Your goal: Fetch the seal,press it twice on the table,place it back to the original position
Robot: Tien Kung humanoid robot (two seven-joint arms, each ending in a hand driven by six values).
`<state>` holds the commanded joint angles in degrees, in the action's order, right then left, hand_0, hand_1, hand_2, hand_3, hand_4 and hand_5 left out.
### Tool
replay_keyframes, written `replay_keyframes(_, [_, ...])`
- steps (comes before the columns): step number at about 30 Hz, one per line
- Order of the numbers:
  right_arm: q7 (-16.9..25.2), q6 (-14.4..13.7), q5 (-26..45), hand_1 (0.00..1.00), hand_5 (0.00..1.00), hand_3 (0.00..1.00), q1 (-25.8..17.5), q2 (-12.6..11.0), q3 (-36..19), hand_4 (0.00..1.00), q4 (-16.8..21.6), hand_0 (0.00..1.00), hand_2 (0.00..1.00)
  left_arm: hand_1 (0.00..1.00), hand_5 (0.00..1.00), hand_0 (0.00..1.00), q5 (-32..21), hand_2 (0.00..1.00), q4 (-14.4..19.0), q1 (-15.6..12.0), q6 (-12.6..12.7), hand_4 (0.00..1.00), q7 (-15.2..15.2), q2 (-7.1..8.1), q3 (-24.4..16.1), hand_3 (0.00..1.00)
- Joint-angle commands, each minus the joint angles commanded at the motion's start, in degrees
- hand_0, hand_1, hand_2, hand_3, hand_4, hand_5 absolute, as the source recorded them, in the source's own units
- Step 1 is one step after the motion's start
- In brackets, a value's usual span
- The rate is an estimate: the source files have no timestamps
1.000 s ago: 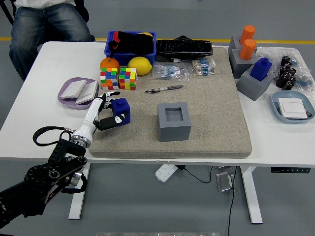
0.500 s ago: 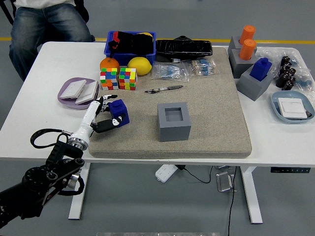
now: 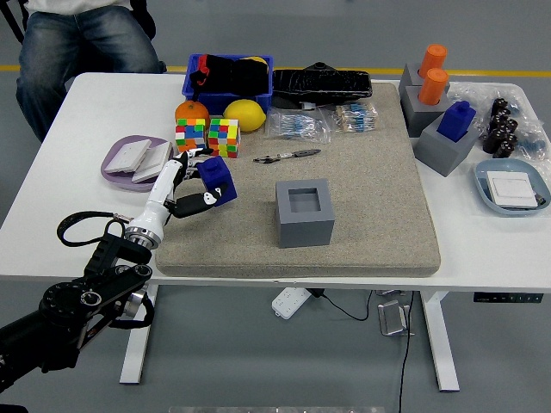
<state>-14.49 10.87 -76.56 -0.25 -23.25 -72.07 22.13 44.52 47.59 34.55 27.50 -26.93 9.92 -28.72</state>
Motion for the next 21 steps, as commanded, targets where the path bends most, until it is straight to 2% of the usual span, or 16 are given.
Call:
replay_keyframes(5, [0.0,0.0,0.0,0.783,0.625,0.785,0.0,-0.1,0.0,0.939,0.0,0.915,0.789,0.467,0.002,0.644,2.0,0.441,5.0,1.2,-1.0,0.664,1.6,0.44,-0.9,0.786])
replay_keyframes(11, [0.0,0.0,0.1,0.783,0.625,0.785,0.2,-0.3,0.5,0.939,0.0,0.915,0.789,0.469,0.002,0.645,5.4,0.444,11.0,3.1,-4.2,0.662,5.9,0.87,0.7,0.789])
replay_keyframes(16, [0.0,0.1,0.3,0.783,0.625,0.785,0.4,-0.5,0.9,0.939,0.0,0.915,0.789,0.469,0.002,0.645,7.1,0.444,12.7,5.0,-6.1,0.662,8.5,0.61,2.9,0.789])
replay_keyframes(21, [0.0,0.1,0.3,0.783,0.625,0.786,0.5,-0.7,1.1,0.939,0.0,0.915,0.789,0.471,0.002,0.645,7.2,0.445,13.3,7.0,-7.0,0.662,9.6,0.25,5.3,0.788])
